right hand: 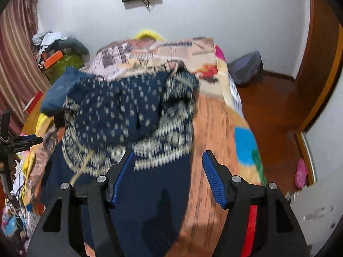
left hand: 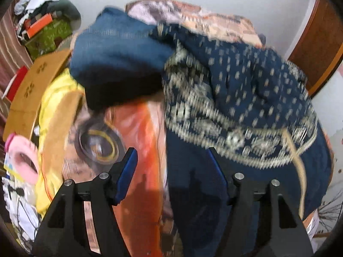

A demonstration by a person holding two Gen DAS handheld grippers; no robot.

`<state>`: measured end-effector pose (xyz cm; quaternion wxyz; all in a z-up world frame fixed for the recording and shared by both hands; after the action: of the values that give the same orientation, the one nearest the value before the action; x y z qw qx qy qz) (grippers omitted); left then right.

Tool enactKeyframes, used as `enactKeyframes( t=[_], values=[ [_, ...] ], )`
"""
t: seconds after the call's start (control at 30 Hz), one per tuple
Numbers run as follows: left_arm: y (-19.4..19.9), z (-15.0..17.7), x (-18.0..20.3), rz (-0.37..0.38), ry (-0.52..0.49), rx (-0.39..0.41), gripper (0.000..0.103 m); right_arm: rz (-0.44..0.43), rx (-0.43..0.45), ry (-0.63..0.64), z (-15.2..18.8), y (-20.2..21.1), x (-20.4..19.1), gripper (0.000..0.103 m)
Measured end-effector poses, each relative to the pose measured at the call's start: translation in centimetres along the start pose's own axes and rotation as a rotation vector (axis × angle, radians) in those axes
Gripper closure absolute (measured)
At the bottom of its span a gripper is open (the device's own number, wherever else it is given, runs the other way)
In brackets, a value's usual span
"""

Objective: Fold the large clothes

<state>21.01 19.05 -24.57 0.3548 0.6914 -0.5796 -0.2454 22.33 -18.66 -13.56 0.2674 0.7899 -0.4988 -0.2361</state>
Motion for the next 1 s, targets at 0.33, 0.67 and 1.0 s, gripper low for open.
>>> enactKeyframes(
  t=[0.33,0.67,1.0],
  values=[
    [-2.9,7.3,-0.5,0.094,0.115,-0.173,0.038,0.006,-0.155,-0.129,7.2,-1.4,1.8,0.042],
    [-2.3,9.4,0.9,0.302,0.266,-0.174,0.038,-0.026,-0.122,-0.176,8.8,-2.2,0.5,0.039],
    [-1.0,8.3,1.5,0.292,0.217,-0.131,0.090,-0.103,-0.095,-0.169,6.5,-2.9,-0.9,0.086]
  ],
)
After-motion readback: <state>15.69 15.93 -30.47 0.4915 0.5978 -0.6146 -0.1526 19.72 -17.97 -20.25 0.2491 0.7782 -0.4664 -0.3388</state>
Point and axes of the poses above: each gripper's, at about its wrist camera, not at the fingertips, and y roughly against the way its jaws point, x to its right, z to its underside, the point moved 4 cm from there along -y, roughly the way its jaws point, and after that the axes turned 9 degrees about x, right-handed, at the moved point
